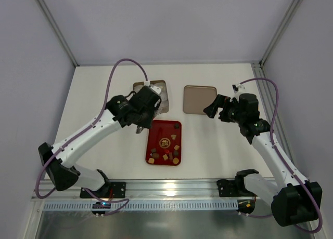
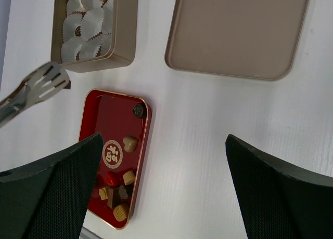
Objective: Pack the chocolate
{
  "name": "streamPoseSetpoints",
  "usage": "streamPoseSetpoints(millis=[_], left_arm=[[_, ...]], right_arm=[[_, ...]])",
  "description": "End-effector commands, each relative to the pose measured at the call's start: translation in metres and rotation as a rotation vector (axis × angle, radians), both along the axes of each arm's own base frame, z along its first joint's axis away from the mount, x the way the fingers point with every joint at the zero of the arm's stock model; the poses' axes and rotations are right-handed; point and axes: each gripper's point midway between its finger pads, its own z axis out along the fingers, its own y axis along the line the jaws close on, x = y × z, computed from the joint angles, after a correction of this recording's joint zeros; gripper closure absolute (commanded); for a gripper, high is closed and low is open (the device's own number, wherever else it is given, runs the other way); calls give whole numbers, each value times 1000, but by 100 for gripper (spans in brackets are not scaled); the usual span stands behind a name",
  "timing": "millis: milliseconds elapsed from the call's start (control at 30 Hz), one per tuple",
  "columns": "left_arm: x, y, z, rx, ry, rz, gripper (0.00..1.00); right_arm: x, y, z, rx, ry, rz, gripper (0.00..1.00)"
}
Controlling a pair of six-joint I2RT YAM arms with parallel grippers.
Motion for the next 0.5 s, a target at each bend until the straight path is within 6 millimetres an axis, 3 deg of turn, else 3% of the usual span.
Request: streamPoseSetpoints(millis=[0,100,333,467], left_arm=[[32,-4,32,-71,-75,8,74],[59,0,37,-83,-88,58,74],[113,6,21,-63,-78,143,75],[134,8,-3,-38,-50,174,75]], right_arm=[[4,2,8,-3,-31,6,0],[4,2,9,-2,-30,6,0],[3,3,8,-1,-27,12,0],[3,3,8,0,-28,11,0]])
